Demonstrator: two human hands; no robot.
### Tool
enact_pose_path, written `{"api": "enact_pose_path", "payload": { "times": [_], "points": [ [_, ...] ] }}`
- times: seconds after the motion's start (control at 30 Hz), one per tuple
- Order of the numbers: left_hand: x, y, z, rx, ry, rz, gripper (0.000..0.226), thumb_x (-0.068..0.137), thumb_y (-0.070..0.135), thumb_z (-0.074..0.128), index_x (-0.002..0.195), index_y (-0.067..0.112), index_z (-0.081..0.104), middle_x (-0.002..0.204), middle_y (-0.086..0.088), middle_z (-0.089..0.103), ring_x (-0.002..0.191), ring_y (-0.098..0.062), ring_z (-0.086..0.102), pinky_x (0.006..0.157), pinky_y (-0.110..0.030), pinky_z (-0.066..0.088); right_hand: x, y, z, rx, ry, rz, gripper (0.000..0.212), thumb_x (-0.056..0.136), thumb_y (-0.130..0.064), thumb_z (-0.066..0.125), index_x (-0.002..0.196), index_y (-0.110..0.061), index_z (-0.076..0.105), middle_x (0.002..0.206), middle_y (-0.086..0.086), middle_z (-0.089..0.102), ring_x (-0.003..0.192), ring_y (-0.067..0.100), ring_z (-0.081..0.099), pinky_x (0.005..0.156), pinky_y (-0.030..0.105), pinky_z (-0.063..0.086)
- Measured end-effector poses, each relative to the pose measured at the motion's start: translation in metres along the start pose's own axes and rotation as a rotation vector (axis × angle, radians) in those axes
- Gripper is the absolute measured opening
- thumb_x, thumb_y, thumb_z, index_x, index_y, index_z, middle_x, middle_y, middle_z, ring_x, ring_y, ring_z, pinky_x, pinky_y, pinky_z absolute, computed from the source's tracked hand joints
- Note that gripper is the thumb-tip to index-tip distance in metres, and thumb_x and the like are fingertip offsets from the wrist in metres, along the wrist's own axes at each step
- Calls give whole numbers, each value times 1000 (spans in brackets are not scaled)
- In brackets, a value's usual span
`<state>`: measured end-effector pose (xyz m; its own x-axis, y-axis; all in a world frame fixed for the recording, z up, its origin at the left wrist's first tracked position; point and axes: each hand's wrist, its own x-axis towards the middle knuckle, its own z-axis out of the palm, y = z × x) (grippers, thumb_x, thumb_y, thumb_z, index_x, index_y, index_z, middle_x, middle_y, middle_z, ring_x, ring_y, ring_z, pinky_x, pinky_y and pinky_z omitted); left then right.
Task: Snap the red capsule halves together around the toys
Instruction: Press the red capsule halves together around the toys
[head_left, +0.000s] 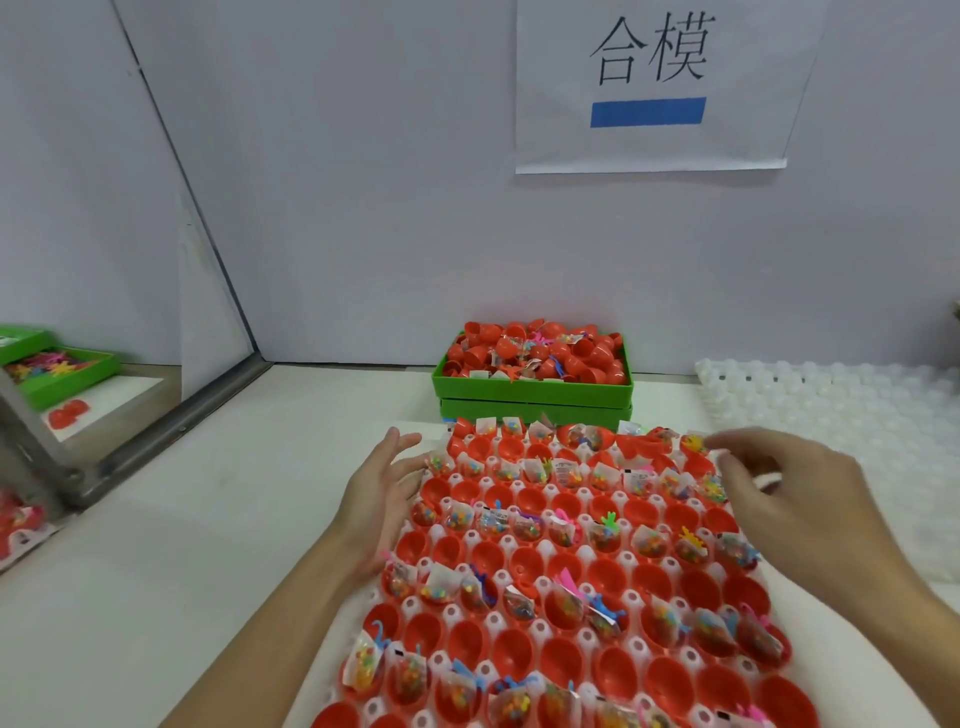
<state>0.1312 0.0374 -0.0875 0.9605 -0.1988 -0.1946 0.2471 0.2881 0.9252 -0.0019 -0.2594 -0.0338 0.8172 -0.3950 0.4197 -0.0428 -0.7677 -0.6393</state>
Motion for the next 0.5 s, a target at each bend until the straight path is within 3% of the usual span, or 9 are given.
{"api": "enact_pose_path", "payload": {
  "times": [0.13, 0.23, 0.3, 0.33, 0.4, 0.5],
  "points": [
    [15, 0, 1, 103, 167, 151, 37, 105, 34, 38, 114, 6, 60, 117, -23, 63, 101, -28, 64, 86, -39, 53, 35, -43, 30, 10, -204, -197, 16, 91, -10, 63, 96, -16, 77, 70, -22, 61, 67, -5, 58, 57, 6, 42],
    [22, -4, -7, -32, 226, 266, 26, 102, 22, 43, 103, 5, 63, 110, -20, 65, 104, -31, 66, 80, -37, 56, 62, -74, 64, -8, -356, -296, 14, 95, -16, 61, 100, -15, 75, 49, -23, 48, 52, -14, 52, 50, 5, 36],
    [25, -5, -12, -110, 293, 331, 22, 101, 15, 44, 96, 5, 63, 102, -16, 66, 104, -31, 65, 78, -34, 56, 76, -92, 90, -40, -427, -353, 17, 95, -20, 63, 105, -13, 73, 55, -23, 51, 55, -12, 53, 60, 7, 39],
    [26, -5, -14, -123, 325, 352, 22, 101, 13, 44, 93, 6, 63, 99, -14, 65, 103, -30, 65, 78, -33, 56, 82, -101, 102, -55, -456, -366, 19, 94, -22, 65, 108, -12, 73, 70, -21, 59, 62, -5, 57, 65, 15, 45],
    [28, -6, -14, -115, 344, 369, 24, 100, 11, 43, 89, 7, 64, 97, -15, 66, 100, -30, 67, 76, -32, 57, 93, -113, 124, -109, -516, -361, 25, 92, -25, 67, 111, -9, 72, 94, 0, 70, 73, 12, 62, 74, 28, 54],
    [29, -8, -14, -91, 320, 365, 25, 99, 10, 43, 87, 6, 64, 95, -17, 66, 95, -30, 69, 73, -32, 58, 103, -124, 151, -229, -634, -325, 29, 91, -24, 66, 95, 4, 72, 84, 21, 71, 60, 22, 55, 62, 33, 54]
  ]
}}
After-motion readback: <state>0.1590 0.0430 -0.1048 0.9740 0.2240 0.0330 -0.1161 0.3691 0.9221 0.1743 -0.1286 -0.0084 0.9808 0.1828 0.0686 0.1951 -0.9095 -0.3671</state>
